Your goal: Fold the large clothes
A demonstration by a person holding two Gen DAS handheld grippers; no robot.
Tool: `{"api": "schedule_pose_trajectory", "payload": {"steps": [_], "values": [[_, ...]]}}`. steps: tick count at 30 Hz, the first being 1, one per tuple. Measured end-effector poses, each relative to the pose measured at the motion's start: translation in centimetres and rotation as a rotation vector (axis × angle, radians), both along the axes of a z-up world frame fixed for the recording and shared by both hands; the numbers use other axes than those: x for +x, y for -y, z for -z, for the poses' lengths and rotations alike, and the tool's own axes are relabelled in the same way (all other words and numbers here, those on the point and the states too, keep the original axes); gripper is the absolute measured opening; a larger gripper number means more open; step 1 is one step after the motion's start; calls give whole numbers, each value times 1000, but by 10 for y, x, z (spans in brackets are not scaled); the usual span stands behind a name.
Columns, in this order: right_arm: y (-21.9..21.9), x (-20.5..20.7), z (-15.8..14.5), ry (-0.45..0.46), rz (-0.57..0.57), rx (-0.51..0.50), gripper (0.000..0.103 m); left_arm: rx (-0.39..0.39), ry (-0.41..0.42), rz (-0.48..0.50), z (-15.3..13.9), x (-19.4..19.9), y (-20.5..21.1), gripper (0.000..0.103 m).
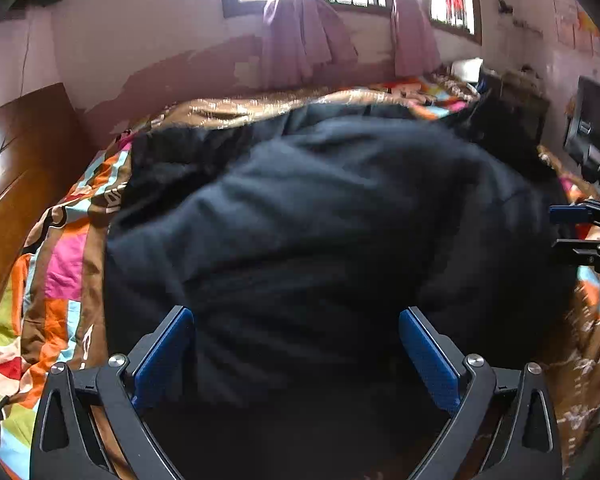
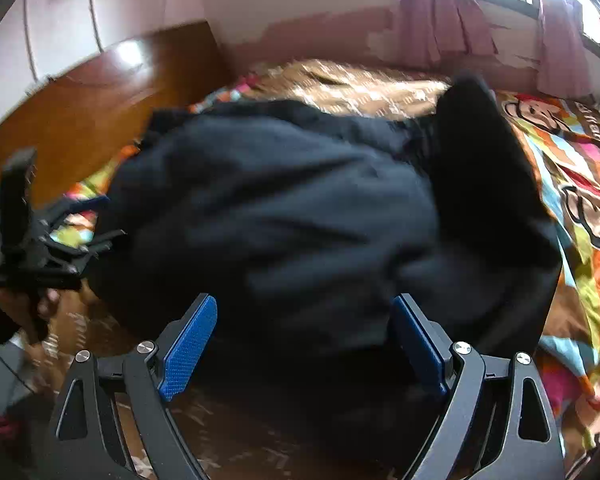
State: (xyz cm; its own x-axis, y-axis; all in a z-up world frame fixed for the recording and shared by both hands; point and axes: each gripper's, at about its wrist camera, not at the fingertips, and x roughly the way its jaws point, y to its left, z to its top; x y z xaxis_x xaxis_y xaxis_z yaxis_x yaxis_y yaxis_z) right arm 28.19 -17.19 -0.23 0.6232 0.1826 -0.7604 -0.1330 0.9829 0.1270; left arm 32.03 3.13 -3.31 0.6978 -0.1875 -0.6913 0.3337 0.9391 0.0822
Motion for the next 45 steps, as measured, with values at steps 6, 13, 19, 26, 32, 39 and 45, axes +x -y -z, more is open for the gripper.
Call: {"api": "schedule_pose_trajectory", "payload": {"steps": [6, 13, 19, 26, 32, 39, 45], "values": [[13, 23, 21, -6, 70, 22, 86, -25, 11, -5, 1, 27, 5, 103], [25, 68, 16, -32, 78, 4, 86, -40, 8, 10, -4, 71, 12, 103], [42, 111, 20, -77, 58, -3, 86, -31, -31, 16, -4, 108, 17, 103], [56, 153, 32, -81, 116, -12, 89, -105, -112, 37, 1, 146, 13, 103], [64, 174, 44, -129, 98, 9, 89, -208, -175, 24, 6, 168, 1, 103], [59, 184, 59, -150, 49, 22, 95, -151, -164, 18, 23, 173, 11, 103], [62, 175, 67, -100, 28, 80, 98, -206, -149, 36, 31, 169, 3, 103]]}}
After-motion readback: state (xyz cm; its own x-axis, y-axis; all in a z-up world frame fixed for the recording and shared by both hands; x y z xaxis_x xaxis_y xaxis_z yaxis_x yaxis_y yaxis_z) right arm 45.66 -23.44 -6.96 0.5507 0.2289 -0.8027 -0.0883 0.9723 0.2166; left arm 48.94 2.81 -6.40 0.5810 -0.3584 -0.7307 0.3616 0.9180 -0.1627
